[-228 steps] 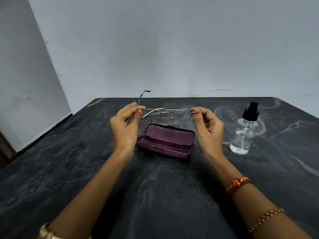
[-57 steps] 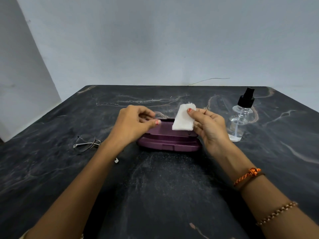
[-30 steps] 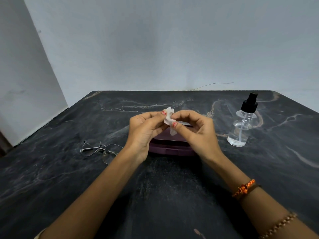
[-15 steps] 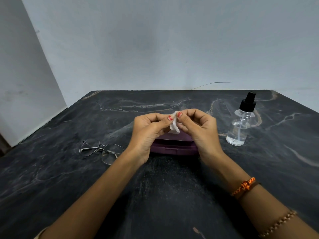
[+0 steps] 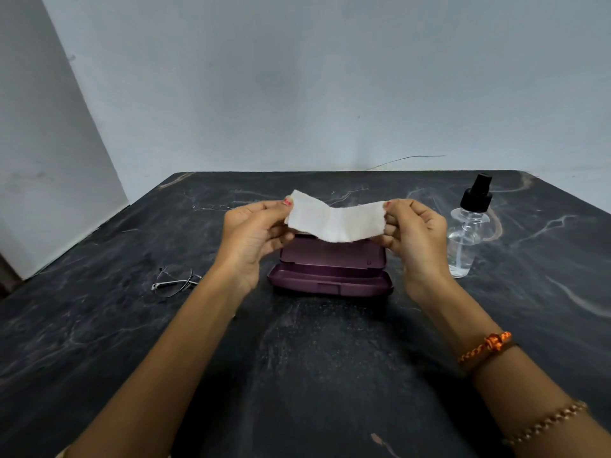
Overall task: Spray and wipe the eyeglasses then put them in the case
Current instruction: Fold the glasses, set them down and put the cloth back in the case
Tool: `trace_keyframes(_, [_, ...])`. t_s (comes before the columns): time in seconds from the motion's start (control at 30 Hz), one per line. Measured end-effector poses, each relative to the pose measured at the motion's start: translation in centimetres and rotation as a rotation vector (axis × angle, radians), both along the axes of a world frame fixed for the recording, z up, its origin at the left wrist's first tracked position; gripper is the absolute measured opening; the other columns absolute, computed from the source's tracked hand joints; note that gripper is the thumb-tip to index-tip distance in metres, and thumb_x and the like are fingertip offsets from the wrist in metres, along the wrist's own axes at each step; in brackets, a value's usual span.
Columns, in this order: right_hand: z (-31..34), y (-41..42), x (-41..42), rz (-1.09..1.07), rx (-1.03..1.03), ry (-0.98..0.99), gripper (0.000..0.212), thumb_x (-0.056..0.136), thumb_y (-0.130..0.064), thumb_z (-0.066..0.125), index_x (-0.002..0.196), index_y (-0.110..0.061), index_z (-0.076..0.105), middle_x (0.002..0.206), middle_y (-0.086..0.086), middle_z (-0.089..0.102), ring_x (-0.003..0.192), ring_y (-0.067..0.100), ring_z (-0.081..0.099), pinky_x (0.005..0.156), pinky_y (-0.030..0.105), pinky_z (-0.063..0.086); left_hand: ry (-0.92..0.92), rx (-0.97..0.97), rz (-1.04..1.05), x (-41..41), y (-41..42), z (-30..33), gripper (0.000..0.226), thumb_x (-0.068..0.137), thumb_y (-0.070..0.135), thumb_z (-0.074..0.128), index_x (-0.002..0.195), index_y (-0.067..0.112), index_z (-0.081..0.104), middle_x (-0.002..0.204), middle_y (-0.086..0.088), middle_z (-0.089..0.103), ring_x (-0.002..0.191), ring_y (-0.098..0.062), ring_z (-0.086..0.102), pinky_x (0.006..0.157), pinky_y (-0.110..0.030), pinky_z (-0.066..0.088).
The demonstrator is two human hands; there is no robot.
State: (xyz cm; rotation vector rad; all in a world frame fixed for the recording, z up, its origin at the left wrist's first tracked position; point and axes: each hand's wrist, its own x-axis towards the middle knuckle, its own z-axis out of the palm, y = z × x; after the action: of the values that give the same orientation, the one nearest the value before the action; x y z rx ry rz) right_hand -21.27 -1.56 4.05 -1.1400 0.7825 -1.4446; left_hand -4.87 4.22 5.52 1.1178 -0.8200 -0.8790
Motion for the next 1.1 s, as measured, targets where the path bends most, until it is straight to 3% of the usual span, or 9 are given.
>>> trace_keyframes(0.1, [-0.1, -0.5, -0.5, -0.041, 0.061, 0.108, 0.022, 0.082, -0.002, 0.050, 0.061, -0.009, 0.053, 0.038, -0.012, 0.044, 0.035, 0.001, 0.040, 0.042, 0.015, 0.046, -0.151, 0.092, 0.031, 1.2, -0.2, -0.1, 0.009, 0.080, 0.011, 0.064, 0.072, 0.008, 0.064, 0.042, 0.009, 0.063, 0.038, 0.001, 0.054, 0.042, -0.009, 0.048])
trace_keyframes(0.23, [-0.4, -0.9, -1.0, -0.098, 0.034, 0.315, 0.024, 0.078, -0.001, 0.053, 0.056, -0.008, 0.055, 0.049, 0.000, 0.048, 0.037, 0.002, 0.046, 0.043, 0.018, 0.047, -0.388, 0.184, 0.040, 2.3, -0.6, -0.5, 0.017, 0.079, 0.008, 0.065, 0.063, 0.009, 0.063, 0.035, 0.007, 0.058, 0.034, 0.001, 0.050, 0.038, -0.008, 0.043])
trace_keyframes(0.37, [-0.7, -1.2, -1.4, -0.200, -0.101, 0.634, 0.013, 0.073, -0.005, 0.058, 0.063, -0.009, 0.064, 0.056, 0.006, 0.062, 0.047, 0.014, 0.059, 0.055, 0.033, 0.055, -0.515, 0.274, 0.039, 3.0, -1.0, -1.0, 0.016, 0.076, 0.007, 0.069, 0.060, 0.009, 0.064, 0.034, 0.006, 0.057, 0.032, 0.000, 0.048, 0.035, -0.009, 0.041])
trace_keyframes(0.5, [-0.4, -1.2, -1.9, -0.274, -0.286, 0.954, 0.009, 0.066, -0.010, 0.061, 0.073, -0.015, 0.065, 0.048, -0.007, 0.057, 0.050, 0.010, 0.056, 0.050, 0.022, 0.041, -0.592, 0.347, 0.033, 3.3, -1.1, -1.2, 0.018, 0.074, 0.008, 0.070, 0.057, 0.010, 0.064, 0.032, 0.005, 0.056, 0.030, 0.000, 0.046, 0.033, -0.009, 0.037])
trace_keyframes(0.63, [-0.6, -1.0, -1.6, -0.248, -0.374, 1.149, 0.016, 0.065, -0.011, 0.062, 0.079, -0.017, 0.067, 0.058, 0.001, 0.060, 0.069, 0.026, 0.062, 0.066, 0.034, 0.051, -0.683, 0.399, 0.036, 3.3, -1.2, -1.4, 0.021, 0.072, 0.006, 0.072, 0.054, 0.010, 0.063, 0.031, 0.006, 0.055, 0.031, 0.000, 0.047, 0.035, -0.010, 0.040])
trace_keyframes(0.7, [-0.6, -0.8, -1.4, -0.217, -0.390, 1.211, 0.016, 0.065, -0.011, 0.062, 0.078, -0.019, 0.067, 0.065, 0.004, 0.063, 0.075, 0.029, 0.063, 0.070, 0.040, 0.053, -0.722, 0.424, 0.034, 3.2, -1.2, -1.4, 0.021, 0.071, 0.007, 0.073, 0.052, 0.011, 0.064, 0.031, 0.006, 0.055, 0.030, -0.001, 0.046, 0.035, -0.011, 0.039])
trace_keyframes(0.87, [-0.5, -0.9, -1.7, -0.154, -0.397, 1.293, 0.015, 0.061, -0.011, 0.063, 0.068, -0.025, 0.063, 0.061, -0.003, 0.057, 0.075, 0.026, 0.060, 0.067, 0.035, 0.051, -0.763, 0.472, 0.029, 3.1, -1.1, -1.1, 0.022, 0.069, 0.008, 0.073, 0.049, 0.011, 0.065, 0.030, 0.006, 0.054, 0.029, -0.003, 0.045, 0.036, -0.012, 0.038])
trace_keyframes(1.0, [-0.5, -0.9, -1.8, -0.106, -0.378, 1.377, 0.014, 0.062, -0.015, 0.066, 0.065, -0.027, 0.060, 0.060, -0.011, 0.053, 0.074, 0.020, 0.058, 0.062, 0.027, 0.038, -0.846, 0.526, 0.010, 2.7, -0.9, -1.0, 0.015, 0.069, 0.006, 0.072, 0.054, 0.008, 0.068, 0.040, 0.000, 0.057, 0.038, -0.008, 0.048, 0.046, -0.020, 0.042])
trace_keyframes(1.1, [-0.4, -0.8, -1.8, -0.092, -0.386, 1.410, 0.013, 0.063, -0.016, 0.066, 0.063, -0.027, 0.060, 0.063, -0.009, 0.057, 0.076, 0.020, 0.059, 0.061, 0.027, 0.038, -0.940, 0.544, 0.010, 2.4, -0.8, -0.8, 0.013, 0.069, 0.005, 0.070, 0.057, 0.009, 0.068, 0.050, -0.003, 0.060, 0.049, -0.011, 0.052, 0.056, -0.026, 0.046])
